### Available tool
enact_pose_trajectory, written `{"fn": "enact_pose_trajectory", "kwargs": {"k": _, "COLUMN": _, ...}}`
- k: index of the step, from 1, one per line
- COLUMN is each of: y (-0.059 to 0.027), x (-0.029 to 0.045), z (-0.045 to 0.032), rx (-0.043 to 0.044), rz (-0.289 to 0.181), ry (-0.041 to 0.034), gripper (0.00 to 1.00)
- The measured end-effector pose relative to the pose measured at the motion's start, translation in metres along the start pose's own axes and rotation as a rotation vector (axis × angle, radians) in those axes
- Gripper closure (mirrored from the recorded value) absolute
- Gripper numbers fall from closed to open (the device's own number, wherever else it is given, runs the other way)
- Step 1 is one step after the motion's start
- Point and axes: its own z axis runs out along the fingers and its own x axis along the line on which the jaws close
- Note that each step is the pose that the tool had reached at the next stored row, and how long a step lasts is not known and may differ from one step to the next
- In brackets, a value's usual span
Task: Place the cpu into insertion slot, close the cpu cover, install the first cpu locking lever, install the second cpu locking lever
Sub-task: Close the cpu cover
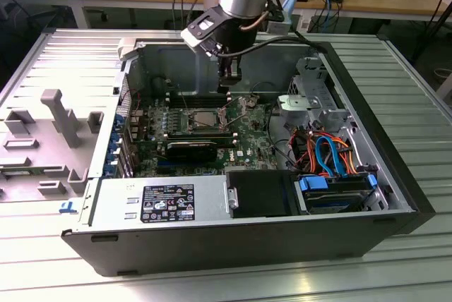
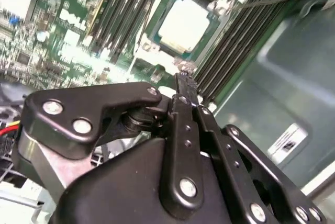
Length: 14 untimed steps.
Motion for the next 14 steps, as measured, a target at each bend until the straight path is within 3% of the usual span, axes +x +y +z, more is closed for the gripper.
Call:
{"fn": "enact_pose_trajectory", "kwargs": {"k": 2, "y": 0.0154, "x": -0.0005, "z": 0.0035, "rx": 0.0067, "rz": 0.0, "ry": 0.0003, "gripper": 0.89}}
{"fn": "enact_pose_trajectory", "kwargs": {"k": 7, "y": 0.0424, "x": -0.0014, "z": 0.0048, "rx": 0.0141, "rz": -0.009, "ry": -0.0005, "gripper": 0.89}}
{"fn": "enact_pose_trajectory", "kwargs": {"k": 14, "y": 0.0711, "x": -0.0023, "z": 0.0172, "rx": 0.0206, "rz": -0.07, "ry": -0.0078, "gripper": 0.89}}
